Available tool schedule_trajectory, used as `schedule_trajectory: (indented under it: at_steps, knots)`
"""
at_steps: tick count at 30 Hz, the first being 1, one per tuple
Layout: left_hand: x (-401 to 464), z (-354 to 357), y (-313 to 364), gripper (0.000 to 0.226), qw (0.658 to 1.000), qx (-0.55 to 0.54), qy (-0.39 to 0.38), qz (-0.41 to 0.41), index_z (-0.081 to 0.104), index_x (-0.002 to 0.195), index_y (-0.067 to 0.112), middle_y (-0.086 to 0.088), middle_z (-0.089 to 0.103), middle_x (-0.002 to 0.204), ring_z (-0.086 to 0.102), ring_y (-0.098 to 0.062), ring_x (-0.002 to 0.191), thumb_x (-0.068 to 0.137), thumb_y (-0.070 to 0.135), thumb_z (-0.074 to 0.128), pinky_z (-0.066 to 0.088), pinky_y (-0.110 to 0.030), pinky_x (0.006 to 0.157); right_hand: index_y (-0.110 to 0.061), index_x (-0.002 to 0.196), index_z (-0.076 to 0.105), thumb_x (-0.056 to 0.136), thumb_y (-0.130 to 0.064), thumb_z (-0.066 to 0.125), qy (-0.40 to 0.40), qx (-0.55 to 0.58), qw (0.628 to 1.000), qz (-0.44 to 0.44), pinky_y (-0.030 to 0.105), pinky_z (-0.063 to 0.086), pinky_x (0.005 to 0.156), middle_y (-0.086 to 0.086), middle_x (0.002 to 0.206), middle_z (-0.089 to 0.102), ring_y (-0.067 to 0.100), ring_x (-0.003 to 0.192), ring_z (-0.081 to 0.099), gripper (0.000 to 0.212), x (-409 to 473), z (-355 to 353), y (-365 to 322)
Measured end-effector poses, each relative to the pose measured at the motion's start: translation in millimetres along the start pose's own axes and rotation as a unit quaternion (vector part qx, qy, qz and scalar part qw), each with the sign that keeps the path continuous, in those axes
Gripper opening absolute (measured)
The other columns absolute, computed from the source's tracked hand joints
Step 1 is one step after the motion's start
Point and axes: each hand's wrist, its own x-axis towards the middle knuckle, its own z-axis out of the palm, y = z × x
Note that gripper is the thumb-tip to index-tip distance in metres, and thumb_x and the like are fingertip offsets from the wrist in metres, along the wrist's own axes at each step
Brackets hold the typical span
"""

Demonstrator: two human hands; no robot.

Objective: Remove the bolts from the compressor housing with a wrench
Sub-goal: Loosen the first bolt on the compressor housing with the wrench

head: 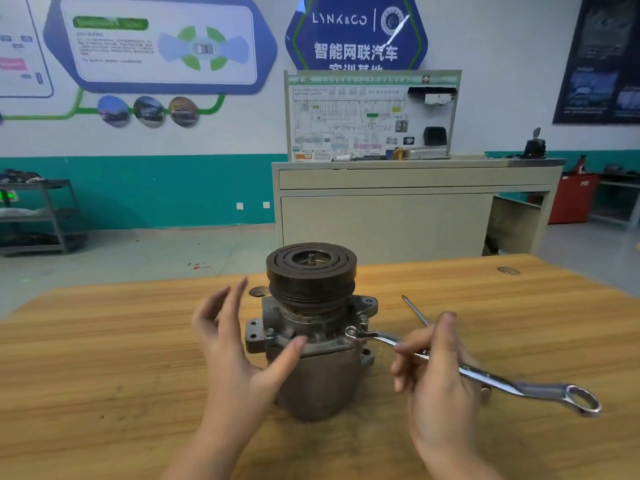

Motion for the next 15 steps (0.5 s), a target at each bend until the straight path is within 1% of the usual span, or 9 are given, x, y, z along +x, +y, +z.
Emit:
schedule_trajectory:
  at_steps: [2, 4, 5, 7, 8, 10, 11, 13, 15]
  knots:
    - [6, -2, -6, 0.103, 0.995, 0.001, -0.080, -0.066, 0.010, 0.137, 0.060, 0.028, 0.019, 0.133, 0.025, 0.001, 0.130, 0.052, 0.074, 0.066, 0.021, -0.021, 0.109, -0.021, 0.051, 0.061, 0.082, -0.077, 0.042, 0.002, -0.016, 0.999, -0.036, 0.015, 0.037, 0.041, 0.005, 0.049, 0.055, 0.009, 0.038, 0.047, 0.067, 4, 1, 3]
    - [7, 1, -10, 0.118, 0.985, 0.004, -0.139, -0.098, 0.011, 0.146, 0.046, 0.022, 0.025, 0.144, 0.030, -0.001, 0.131, 0.047, 0.078, 0.067, 0.028, -0.028, 0.109, -0.022, 0.050, 0.060, 0.089, -0.067, 0.039, 0.006, -0.006, 0.999, -0.037, 0.015, 0.039, 0.043, 0.003, 0.049, 0.054, 0.009, 0.041, 0.047, 0.063, 12, 2, 6]
    - [7, 3, -11, 0.121, 0.983, -0.001, -0.148, -0.104, 0.015, 0.149, 0.040, 0.018, 0.031, 0.146, 0.035, -0.001, 0.130, 0.046, 0.076, 0.068, 0.031, -0.028, 0.109, -0.022, 0.050, 0.060, 0.091, -0.062, 0.040, 0.021, 0.008, 1.000, -0.015, 0.016, 0.038, 0.042, 0.001, 0.048, 0.052, 0.009, 0.040, 0.046, 0.061, 18, 3, 7]
    - [8, 4, -13, 0.114, 0.983, -0.024, -0.148, -0.105, 0.026, 0.147, 0.037, 0.021, 0.046, 0.138, 0.045, 0.003, 0.123, 0.048, 0.071, 0.072, 0.038, -0.027, 0.105, -0.020, 0.048, 0.059, 0.094, -0.050, 0.043, 0.053, 0.042, 0.993, 0.095, 0.018, 0.031, 0.036, -0.002, 0.045, 0.047, 0.009, 0.034, 0.041, 0.057, 36, 3, 13]
    - [9, 3, -14, 0.105, 0.983, -0.038, -0.147, -0.101, 0.031, 0.142, 0.043, 0.026, 0.051, 0.131, 0.048, 0.007, 0.118, 0.049, 0.069, 0.074, 0.042, -0.021, 0.101, -0.018, 0.052, 0.059, 0.097, -0.043, 0.044, 0.054, 0.041, 0.983, 0.170, 0.018, 0.027, 0.034, 0.000, 0.045, 0.044, 0.009, 0.031, 0.037, 0.054, 49, 3, 17]
    - [10, 2, -11, 0.081, 0.983, -0.058, -0.145, -0.093, 0.039, 0.123, 0.059, 0.037, 0.057, 0.116, 0.052, 0.015, 0.109, 0.051, 0.064, 0.076, 0.042, -0.004, 0.085, -0.011, 0.065, 0.053, 0.100, -0.035, 0.045, 0.013, 0.028, 0.949, 0.314, 0.015, 0.021, 0.032, 0.000, 0.042, 0.042, 0.009, 0.026, 0.029, 0.043, 69, 5, 25]
    - [10, 2, -10, 0.074, 0.983, -0.060, -0.145, -0.095, 0.040, 0.115, 0.063, 0.041, 0.055, 0.113, 0.052, 0.017, 0.106, 0.051, 0.063, 0.077, 0.041, 0.000, 0.079, -0.011, 0.068, 0.049, 0.100, -0.034, 0.046, -0.013, 0.042, 0.931, 0.362, 0.013, 0.019, 0.031, 0.000, 0.039, 0.041, 0.008, 0.025, 0.026, 0.039, 74, 5, 28]
    - [11, 1, -8, 0.072, 0.983, -0.060, -0.142, -0.103, 0.040, 0.110, 0.064, 0.043, 0.053, 0.113, 0.052, 0.017, 0.105, 0.049, 0.063, 0.077, 0.040, 0.001, 0.077, -0.011, 0.069, 0.048, 0.098, -0.035, 0.050, -0.017, 0.085, 0.913, 0.398, 0.012, 0.018, 0.029, -0.002, 0.037, 0.039, 0.006, 0.023, 0.023, 0.038, 81, 7, 29]
    - [12, 0, -10, 0.079, 0.983, -0.055, -0.137, -0.106, 0.041, 0.114, 0.058, 0.038, 0.056, 0.113, 0.053, 0.013, 0.107, 0.044, 0.067, 0.078, 0.045, -0.005, 0.082, -0.009, 0.069, 0.052, 0.091, -0.041, 0.058, -0.001, 0.135, 0.931, 0.339, 0.013, 0.021, 0.029, -0.001, 0.039, 0.040, 0.006, 0.025, 0.026, 0.039, 83, 4, 22]
